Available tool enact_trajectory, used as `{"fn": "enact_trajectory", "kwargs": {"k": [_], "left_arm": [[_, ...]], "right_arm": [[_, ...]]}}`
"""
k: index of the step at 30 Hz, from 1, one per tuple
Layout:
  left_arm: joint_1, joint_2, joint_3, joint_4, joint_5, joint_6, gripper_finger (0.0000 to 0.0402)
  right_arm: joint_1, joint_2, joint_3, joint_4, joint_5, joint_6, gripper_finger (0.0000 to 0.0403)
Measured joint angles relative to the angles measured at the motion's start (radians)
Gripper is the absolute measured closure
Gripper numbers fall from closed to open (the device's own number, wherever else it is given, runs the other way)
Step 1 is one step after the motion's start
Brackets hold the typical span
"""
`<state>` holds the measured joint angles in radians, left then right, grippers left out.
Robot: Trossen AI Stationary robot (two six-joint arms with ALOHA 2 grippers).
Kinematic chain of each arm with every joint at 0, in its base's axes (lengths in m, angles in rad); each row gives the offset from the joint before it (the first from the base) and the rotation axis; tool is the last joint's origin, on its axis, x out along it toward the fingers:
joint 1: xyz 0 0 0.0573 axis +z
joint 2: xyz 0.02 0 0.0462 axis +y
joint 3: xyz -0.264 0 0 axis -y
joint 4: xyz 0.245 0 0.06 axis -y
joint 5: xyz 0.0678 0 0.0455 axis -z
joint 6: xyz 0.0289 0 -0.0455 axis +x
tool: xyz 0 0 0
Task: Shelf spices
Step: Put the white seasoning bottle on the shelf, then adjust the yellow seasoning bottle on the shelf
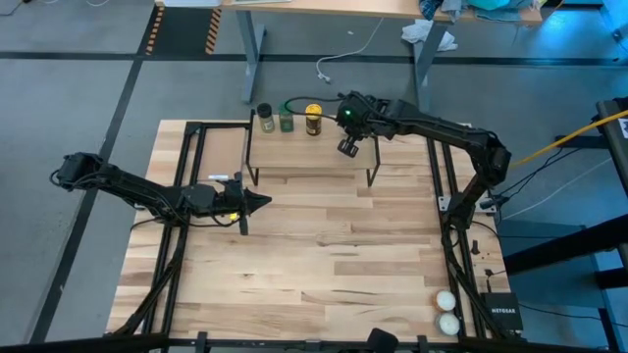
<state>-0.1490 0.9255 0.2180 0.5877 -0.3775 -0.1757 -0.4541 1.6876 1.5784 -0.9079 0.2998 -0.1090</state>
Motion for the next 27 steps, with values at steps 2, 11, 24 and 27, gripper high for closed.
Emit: {"fn": "enact_trajectory", "kwargs": {"k": [2,11,24,27], "left_arm": [[0.000,0.000,0.000,-0.001,0.000,0.000,0.0402],[0.000,0.000,0.000,-0.001,0.000,0.000,0.0402],[0.000,0.000,0.000,0.001,0.000,-0.002,0.0402],[0.000,0.000,0.000,0.001,0.000,-0.004,0.0402]], "right_arm": [[0.000,0.004,0.000,0.000,0.000,0.000,0.0403],[0.003,0.023,0.000,0.087,-0.146,-0.015,0.0403],[0.051,0.073,0.000,0.292,-0.232,-0.042,0.0403],[0.056,0.095,0.000,0.356,-0.242,-0.050,0.0403]]}}
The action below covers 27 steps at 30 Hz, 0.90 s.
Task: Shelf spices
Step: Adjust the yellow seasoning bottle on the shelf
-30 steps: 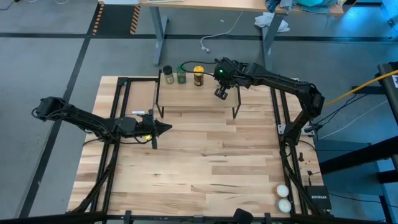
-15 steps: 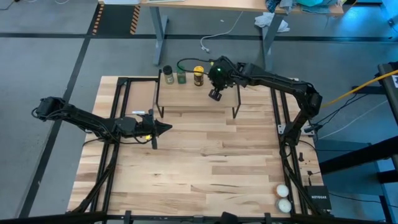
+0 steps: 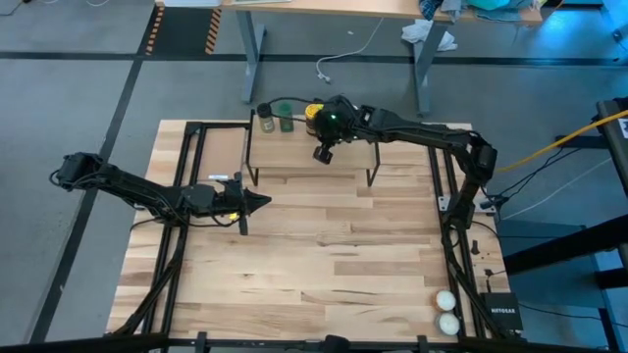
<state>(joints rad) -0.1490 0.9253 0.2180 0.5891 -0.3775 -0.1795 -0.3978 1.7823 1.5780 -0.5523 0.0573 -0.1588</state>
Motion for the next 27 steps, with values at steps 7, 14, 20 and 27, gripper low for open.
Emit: {"fn": "enact_trajectory", "kwargs": {"k": [7,14,20,27], "left_arm": [[0.000,0.000,0.000,-0.003,0.000,-0.001,0.0402],[0.000,0.000,0.000,-0.004,0.000,-0.001,0.0402],[0.000,0.000,0.000,-0.003,0.000,0.000,0.0402],[0.000,0.000,0.000,-0.002,0.000,-0.001,0.0402]], "right_arm": [[0.020,0.061,0.000,0.067,-0.026,0.005,0.0403],[0.061,0.113,0.000,0.118,0.071,-0.003,0.0403],[0.065,0.120,0.000,0.152,0.149,0.002,0.0403],[0.065,0.120,0.000,0.149,0.205,0.016,0.0403]]}}
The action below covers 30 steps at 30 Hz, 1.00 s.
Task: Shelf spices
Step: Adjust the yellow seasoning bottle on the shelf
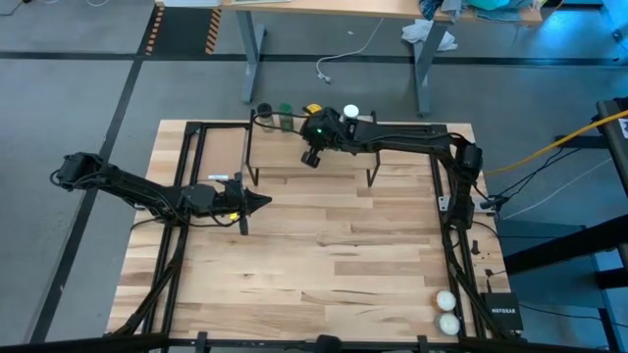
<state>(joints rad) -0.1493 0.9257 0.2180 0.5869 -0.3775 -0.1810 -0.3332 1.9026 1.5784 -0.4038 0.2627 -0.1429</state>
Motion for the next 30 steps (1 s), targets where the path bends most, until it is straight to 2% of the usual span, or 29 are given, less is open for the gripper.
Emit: {"fn": "enact_trajectory", "kwargs": {"k": [19,30], "left_arm": [[0.000,0.000,0.000,0.000,0.000,-0.003,0.0402],[0.000,0.000,0.000,0.000,0.000,-0.003,0.0402]], "right_arm": [[0.000,0.000,0.000,-0.038,0.138,0.000,0.0403],[0.000,0.000,0.000,-0.052,0.177,0.000,0.0403]]}}
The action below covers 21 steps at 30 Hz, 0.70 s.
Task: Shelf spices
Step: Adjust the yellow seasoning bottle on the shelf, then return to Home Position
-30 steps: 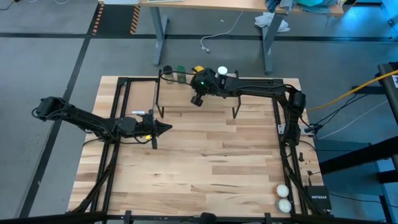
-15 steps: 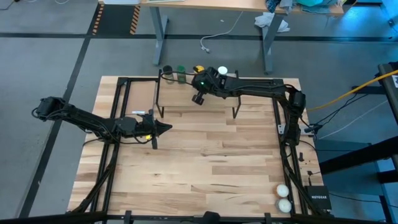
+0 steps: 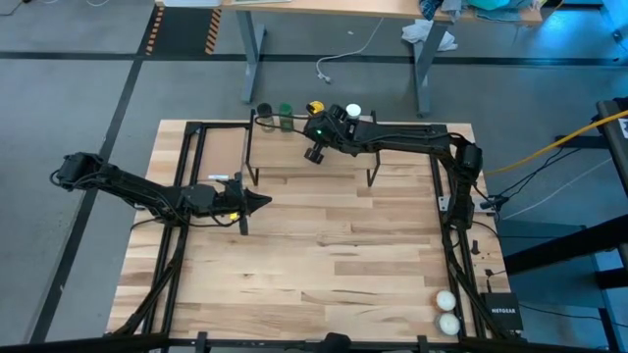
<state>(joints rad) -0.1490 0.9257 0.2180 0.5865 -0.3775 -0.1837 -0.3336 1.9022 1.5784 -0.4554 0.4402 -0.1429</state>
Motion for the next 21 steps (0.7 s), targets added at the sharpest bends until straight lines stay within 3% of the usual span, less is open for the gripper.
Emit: {"fn": "enact_trajectory", "kwargs": {"k": [12,21], "left_arm": [[0.000,0.000,0.000,0.000,0.000,0.000,0.0402],[0.000,0.000,0.000,-0.002,0.000,0.000,0.0402]], "right_arm": [[0.011,0.000,0.000,-0.012,-0.013,-0.012,0.0403],[0.102,-0.001,0.000,0.002,-0.071,0.003,0.0403]]}}
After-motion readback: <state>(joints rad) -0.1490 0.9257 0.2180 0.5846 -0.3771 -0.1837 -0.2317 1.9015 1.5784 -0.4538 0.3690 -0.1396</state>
